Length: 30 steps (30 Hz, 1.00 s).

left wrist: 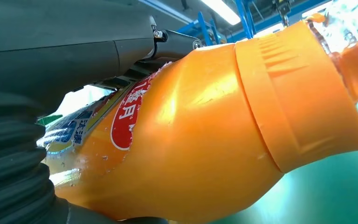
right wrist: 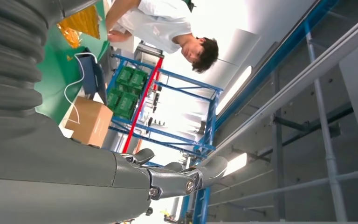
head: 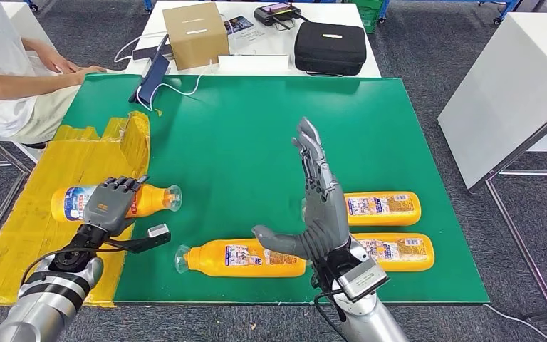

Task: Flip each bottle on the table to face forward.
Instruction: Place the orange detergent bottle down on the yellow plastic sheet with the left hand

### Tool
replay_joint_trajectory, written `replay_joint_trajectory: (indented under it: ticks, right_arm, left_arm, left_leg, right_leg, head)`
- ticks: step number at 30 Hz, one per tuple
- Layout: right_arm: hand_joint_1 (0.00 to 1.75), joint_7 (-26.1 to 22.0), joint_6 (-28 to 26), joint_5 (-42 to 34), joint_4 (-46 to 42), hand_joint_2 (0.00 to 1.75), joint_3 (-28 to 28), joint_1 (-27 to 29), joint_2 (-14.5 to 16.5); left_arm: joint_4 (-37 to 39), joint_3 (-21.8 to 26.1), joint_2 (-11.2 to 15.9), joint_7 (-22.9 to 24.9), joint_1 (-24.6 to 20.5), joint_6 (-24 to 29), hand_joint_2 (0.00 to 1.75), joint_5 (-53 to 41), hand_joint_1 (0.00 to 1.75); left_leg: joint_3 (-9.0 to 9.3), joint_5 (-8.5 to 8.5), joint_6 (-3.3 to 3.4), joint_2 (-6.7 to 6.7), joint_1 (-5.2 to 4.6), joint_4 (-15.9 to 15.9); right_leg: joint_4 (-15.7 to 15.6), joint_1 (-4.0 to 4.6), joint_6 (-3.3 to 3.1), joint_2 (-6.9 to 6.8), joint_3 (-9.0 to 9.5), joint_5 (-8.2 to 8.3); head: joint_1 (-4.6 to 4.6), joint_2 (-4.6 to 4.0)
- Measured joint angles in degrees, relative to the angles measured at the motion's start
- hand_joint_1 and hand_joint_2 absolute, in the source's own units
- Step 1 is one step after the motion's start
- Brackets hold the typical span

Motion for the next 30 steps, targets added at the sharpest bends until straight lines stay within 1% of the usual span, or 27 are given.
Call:
replay_joint_trajectory:
  ticks: [3, 9, 13, 17, 27, 30]
  right_arm:
    - [0.0, 0.8, -0.4, 0.2, 0.1, 1.75, 0.6, -0.1, -0.2]
    - [0.0, 0.8, -0.5, 0.5, 1.0, 1.75, 1.0, -0.6, -0.4]
    - [0.0, 0.8, -0.5, 0.7, 1.7, 1.75, 1.0, -1.0, -0.4]
    - [0.0, 0.7, -0.5, 0.8, 2.3, 1.75, 1.0, -1.2, -0.4]
    - [0.0, 0.8, -0.4, 1.0, 3.4, 1.75, 1.1, -1.8, -0.4]
    - [0.0, 1.0, -0.4, 1.1, 3.6, 1.75, 1.1, -1.9, -0.4]
  left_arm:
    - [1.2, 0.7, -0.4, -0.8, 0.0, 0.0, 1.75, -0.4, 1.75]
    - [2.3, 2.0, -1.0, -2.3, 0.1, 0.0, 1.75, -0.3, 1.75]
    - [2.4, 3.0, -1.5, -2.1, 0.2, 0.0, 1.75, -0.7, 0.01]
    - [2.5, 3.6, -1.8, -1.4, 0.2, 0.1, 1.75, -1.7, 0.0]
    - [5.1, 3.5, -2.2, 3.4, -1.2, 0.2, 1.75, -3.0, 0.0]
    - [5.4, 3.4, -2.2, 4.0, -1.3, 0.2, 1.75, -3.1, 0.0]
  left_leg:
    - [0.0, 0.0, 0.0, 0.0, 0.0, 0.0]
    - [-0.01, 0.0, 0.0, -0.01, 0.0, 0.0]
    - [-0.01, 0.0, 0.0, -0.01, 0.0, 0.0]
    - [0.0, 0.0, 0.0, -0.01, 0.0, 0.0]
    - [0.0, 0.0, 0.0, 0.0, 0.0, 0.0]
    - [0.0, 0.0, 0.0, -0.01, 0.0, 0.0]
  right_leg:
    - [0.0, 0.01, 0.0, 0.0, 0.0, 0.0]
    - [0.0, 0.0, 0.0, 0.0, 0.0, 0.0]
    - [0.0, 0.0, 0.0, 0.0, 0.0, 0.0]
    - [0.0, 0.0, 0.0, 0.0, 0.01, 0.0]
    - [0.0, 0.01, 0.0, 0.0, 0.0, 0.0]
    - [0.0, 0.0, 0.0, 0.0, 0.01, 0.0]
  head:
    - [0.0, 0.0]
    - [0.0, 0.0]
    - [-0.01, 0.0]
    - [0.0, 0.0]
    - [-0.01, 0.0]
    - [-0.01, 0.0]
